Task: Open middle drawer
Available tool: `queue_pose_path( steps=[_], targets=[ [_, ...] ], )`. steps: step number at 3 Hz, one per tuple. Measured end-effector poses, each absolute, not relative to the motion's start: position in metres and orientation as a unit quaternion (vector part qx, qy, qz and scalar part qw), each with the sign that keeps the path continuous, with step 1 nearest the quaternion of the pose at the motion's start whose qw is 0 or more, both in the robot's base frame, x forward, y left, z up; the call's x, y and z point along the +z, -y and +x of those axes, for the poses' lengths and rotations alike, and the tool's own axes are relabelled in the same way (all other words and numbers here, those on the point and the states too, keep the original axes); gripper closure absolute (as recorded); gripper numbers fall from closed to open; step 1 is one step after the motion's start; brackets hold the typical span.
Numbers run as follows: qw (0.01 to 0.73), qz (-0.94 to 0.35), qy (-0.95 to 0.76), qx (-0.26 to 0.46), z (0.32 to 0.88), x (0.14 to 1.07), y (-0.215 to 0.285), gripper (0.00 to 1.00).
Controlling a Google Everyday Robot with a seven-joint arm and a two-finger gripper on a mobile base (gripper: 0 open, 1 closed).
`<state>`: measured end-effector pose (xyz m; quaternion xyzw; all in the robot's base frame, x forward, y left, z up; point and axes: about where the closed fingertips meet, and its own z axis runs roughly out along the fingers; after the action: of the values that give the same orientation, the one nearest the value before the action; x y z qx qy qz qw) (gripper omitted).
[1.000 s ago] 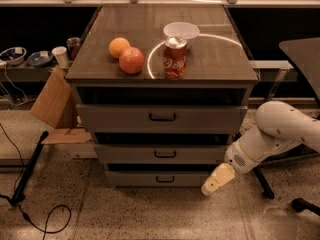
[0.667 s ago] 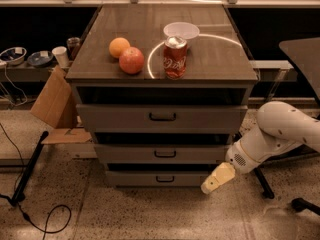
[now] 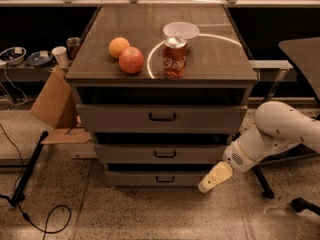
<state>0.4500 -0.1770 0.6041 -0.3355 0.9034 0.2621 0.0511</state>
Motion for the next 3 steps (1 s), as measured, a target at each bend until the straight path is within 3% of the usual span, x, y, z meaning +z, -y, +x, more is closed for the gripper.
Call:
queue_pose_path(
  steps=[3],
  targets=[
    [0.217, -0.244, -0.833, 0.447, 0.499, 0.607, 0.125, 0.00]
  ],
)
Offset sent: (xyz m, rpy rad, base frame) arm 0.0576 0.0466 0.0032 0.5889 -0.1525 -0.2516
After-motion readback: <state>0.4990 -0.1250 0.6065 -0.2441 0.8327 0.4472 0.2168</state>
